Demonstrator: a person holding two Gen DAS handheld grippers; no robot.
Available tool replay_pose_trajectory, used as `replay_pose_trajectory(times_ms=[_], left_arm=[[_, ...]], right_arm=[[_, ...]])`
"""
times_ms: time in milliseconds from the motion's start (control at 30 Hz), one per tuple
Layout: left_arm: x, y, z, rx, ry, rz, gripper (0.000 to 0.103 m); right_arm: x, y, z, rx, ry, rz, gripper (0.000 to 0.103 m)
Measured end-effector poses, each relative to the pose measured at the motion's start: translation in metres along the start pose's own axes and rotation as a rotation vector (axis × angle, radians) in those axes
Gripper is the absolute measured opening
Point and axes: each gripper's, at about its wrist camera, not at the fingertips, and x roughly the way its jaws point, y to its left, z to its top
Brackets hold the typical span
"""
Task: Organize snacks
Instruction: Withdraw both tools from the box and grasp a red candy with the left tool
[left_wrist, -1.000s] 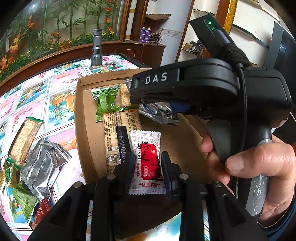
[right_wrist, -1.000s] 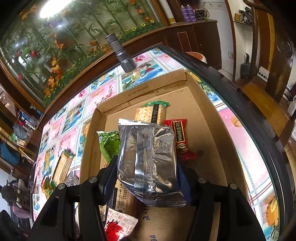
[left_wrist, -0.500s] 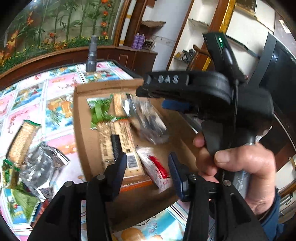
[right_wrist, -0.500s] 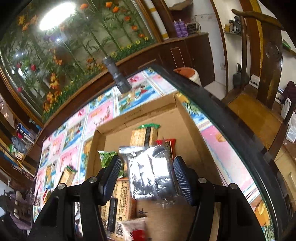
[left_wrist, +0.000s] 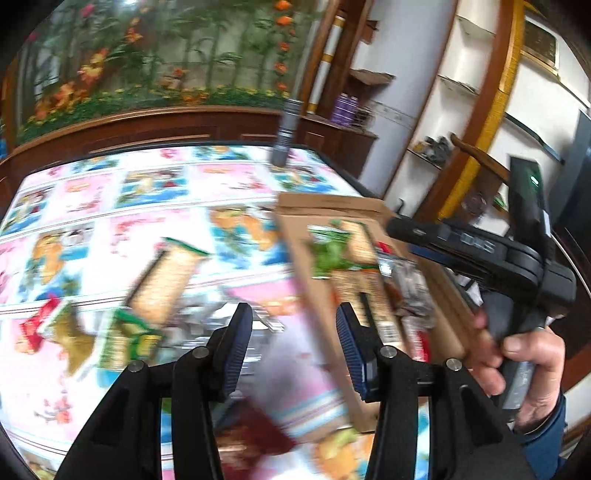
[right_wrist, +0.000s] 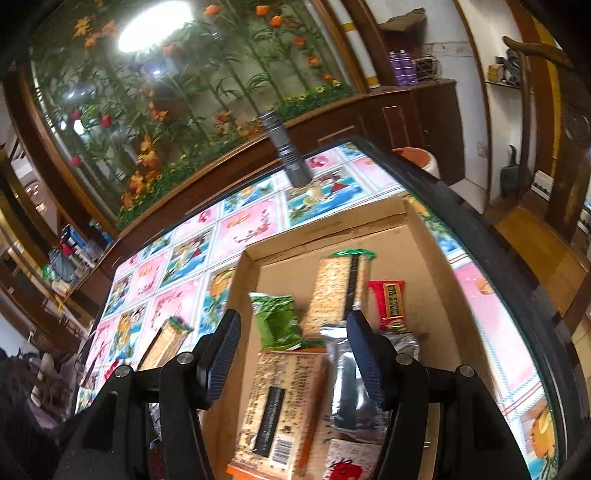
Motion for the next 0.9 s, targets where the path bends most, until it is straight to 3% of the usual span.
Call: replay_pose_trajectory(times_ms=[200,267,400,533,667,800,900], left_arm=[[-0.024,0.072,0.002,-0.075,-0.022,0.128,0.047],[-0.034,0.1,0.002,-0.114,-0.031,0.17,0.053],[-0.046,0.169,0.0,-0.256,-0.035,0.28,0.054],[-0.04,0.212,-0.003,-0.337,-0.003,0.353,0.054],[-0.023,0.226,-0.009,-0.337,0.052,0.378,0.053],[-0.014,0.214,-0.011,-0.274,0.081,0.391,0.043],[-0.018,0.203,-0.014,-0.231,0.101,0.405,0.042]], right_arm=[[0.001,0.016,-0.007,-0.053,0.007,0.053,0.064],[0.002,0.021,-0.009,-0.067,0.013,0.063,0.064],[0.006,0.026,-0.013,-0.067,0.033,0.091,0.064],[0.009,0.031,-0.016,-0.081,0.046,0.095,0.064],[0.01,0.036,-0.019,-0.099,0.048,0.093,0.064],[0.011,0.039,-0.021,-0.11,0.052,0.092,0.064],[0.01,0.039,-0.021,-0.114,0.053,0.106,0.064]])
